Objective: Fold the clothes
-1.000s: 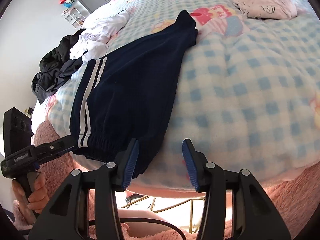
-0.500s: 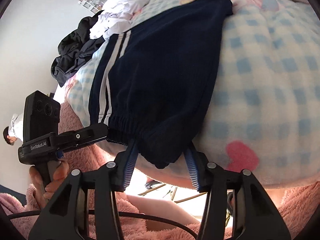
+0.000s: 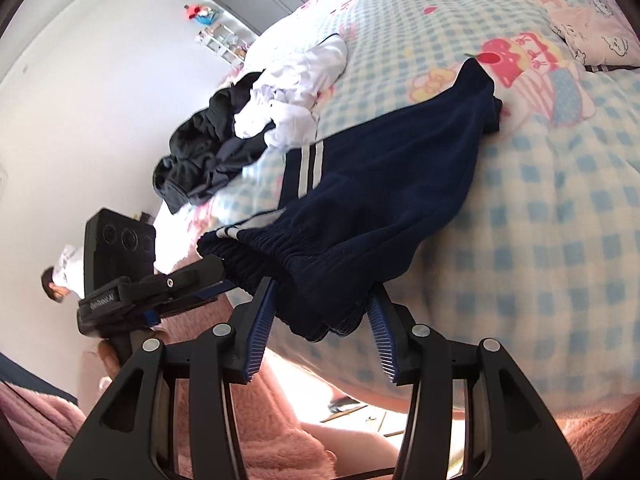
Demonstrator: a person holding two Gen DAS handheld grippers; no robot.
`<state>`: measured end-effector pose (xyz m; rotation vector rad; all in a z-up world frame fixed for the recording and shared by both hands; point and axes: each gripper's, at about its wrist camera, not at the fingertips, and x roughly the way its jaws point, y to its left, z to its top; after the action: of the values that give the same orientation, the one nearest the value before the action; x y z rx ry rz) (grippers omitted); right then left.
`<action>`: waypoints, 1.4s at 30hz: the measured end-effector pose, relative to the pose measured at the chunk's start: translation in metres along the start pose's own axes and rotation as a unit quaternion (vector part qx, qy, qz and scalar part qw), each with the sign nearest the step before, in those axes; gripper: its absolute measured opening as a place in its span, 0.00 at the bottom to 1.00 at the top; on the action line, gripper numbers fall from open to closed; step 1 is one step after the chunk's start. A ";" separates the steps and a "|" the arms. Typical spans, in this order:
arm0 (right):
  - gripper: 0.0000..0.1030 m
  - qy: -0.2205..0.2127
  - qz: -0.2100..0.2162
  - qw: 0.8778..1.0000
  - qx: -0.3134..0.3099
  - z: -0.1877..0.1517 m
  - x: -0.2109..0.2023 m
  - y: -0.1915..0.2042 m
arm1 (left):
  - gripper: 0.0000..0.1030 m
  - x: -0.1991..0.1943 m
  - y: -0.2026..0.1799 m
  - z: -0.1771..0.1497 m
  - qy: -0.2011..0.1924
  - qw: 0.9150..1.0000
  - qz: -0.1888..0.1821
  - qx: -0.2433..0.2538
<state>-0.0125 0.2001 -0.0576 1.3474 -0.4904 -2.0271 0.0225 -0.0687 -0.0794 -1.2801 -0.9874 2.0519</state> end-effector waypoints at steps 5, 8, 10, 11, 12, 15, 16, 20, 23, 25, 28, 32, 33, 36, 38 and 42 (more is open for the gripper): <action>0.46 -0.001 -0.005 1.000 0.027 0.001 0.003 -0.009 | 0.44 -0.012 0.006 0.006 -0.009 1.000 0.016 -0.004; 0.46 0.001 -0.010 0.999 0.042 0.000 0.006 -0.015 | 0.44 -0.017 0.017 -0.002 -0.027 0.998 0.044 -0.032; 0.46 0.002 -0.013 0.999 0.051 0.000 0.008 -0.019 | 0.44 -0.025 0.028 -0.007 -0.048 0.996 0.062 -0.051; 0.46 0.003 -0.015 0.998 0.056 0.000 0.008 -0.021 | 0.44 -0.029 0.034 -0.009 -0.058 0.994 0.069 -0.060; 0.46 0.003 -0.017 0.998 0.061 -0.001 0.009 -0.023 | 0.44 -0.026 0.040 -0.011 -0.045 0.995 0.049 -0.078; 0.46 0.005 -0.035 0.997 0.069 -0.003 0.009 -0.028 | 0.45 -0.014 0.051 -0.018 -0.016 0.994 0.016 -0.108; 0.46 0.006 -0.052 0.996 0.066 -0.004 0.007 -0.030 | 0.45 -0.008 0.048 -0.020 -0.010 0.994 0.026 -0.102; 0.47 -0.004 -0.079 0.994 0.072 -0.009 -0.003 -0.039 | 0.42 0.002 0.038 -0.018 0.001 0.996 0.056 -0.075; 0.50 -0.007 -0.061 0.994 0.088 -0.012 -0.006 -0.048 | 0.41 0.004 0.040 -0.015 0.000 0.995 0.059 -0.077; 0.50 0.012 -0.066 0.994 0.081 -0.015 0.002 -0.049 | 0.41 0.014 0.047 -0.016 0.026 0.994 0.065 -0.082; 0.56 0.038 -0.016 0.995 0.094 -0.023 0.020 -0.051 | 0.46 0.026 0.058 -0.026 0.044 0.991 0.003 -0.128; 0.60 0.069 0.018 0.993 0.094 -0.031 0.045 -0.045 | 0.52 0.038 0.076 -0.035 0.060 0.984 -0.018 -0.169; 0.60 0.071 0.011 0.994 0.088 -0.030 0.048 -0.043 | 0.52 0.042 0.080 -0.036 0.068 0.982 -0.018 -0.176; 0.59 0.067 0.014 0.995 0.075 -0.026 0.049 -0.036 | 0.52 0.041 0.069 -0.033 0.066 0.986 -0.025 -0.154; 0.52 0.053 0.031 0.996 0.063 -0.022 0.042 -0.030 | 0.53 0.038 0.060 -0.031 0.056 0.990 -0.008 -0.128; 0.42 0.020 0.053 0.997 0.046 -0.015 0.027 -0.021 | 0.51 0.030 0.056 -0.031 0.043 0.992 -0.019 -0.118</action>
<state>-0.0125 0.1973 -0.0950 1.3849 -0.6306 -1.9085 0.0350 -0.0702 -0.1491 -1.4425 -1.2344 1.8773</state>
